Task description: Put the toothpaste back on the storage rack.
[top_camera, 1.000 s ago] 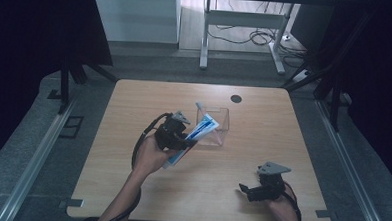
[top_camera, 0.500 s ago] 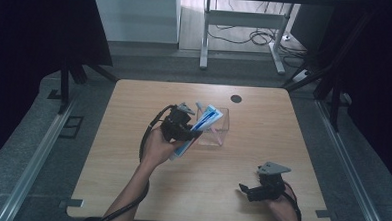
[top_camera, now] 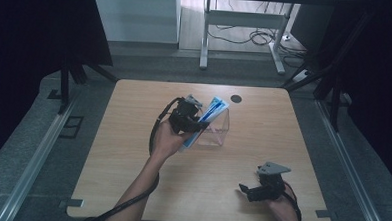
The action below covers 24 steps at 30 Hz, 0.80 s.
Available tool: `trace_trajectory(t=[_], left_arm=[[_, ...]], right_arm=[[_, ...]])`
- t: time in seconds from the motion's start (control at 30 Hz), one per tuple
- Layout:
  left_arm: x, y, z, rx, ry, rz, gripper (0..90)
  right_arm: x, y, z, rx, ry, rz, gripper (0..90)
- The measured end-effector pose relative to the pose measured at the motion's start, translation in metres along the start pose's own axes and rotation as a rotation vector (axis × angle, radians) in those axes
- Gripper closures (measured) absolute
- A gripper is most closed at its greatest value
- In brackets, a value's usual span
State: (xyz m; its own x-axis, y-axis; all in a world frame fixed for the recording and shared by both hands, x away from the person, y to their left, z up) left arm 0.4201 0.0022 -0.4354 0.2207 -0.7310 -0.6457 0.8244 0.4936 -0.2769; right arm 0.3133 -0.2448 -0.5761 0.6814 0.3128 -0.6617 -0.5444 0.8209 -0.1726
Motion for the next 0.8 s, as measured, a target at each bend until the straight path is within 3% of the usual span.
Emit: trace_trajectory(t=[0.8], left_arm=[[0.020, 0.016, 0.038, -0.001, -0.093, 0.026, 71.4]], right_arm=[[0.000, 0.001, 0.000, 0.000, -0.001, 0.009, 0.0]])
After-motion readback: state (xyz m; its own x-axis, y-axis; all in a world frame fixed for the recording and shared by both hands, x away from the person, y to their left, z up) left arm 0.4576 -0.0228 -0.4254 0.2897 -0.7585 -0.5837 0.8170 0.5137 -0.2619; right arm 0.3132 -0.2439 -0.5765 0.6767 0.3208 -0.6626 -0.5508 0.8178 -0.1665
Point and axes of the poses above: each handheld gripper's, and its own axes: x roughly forward along the jaws, z roughly out of its top, y roughly to its left, the point moved 6 cm from there along x, roughly forward along the jaws, and after that the axes turned 13 degrees about -z, right-handed, at the moved point
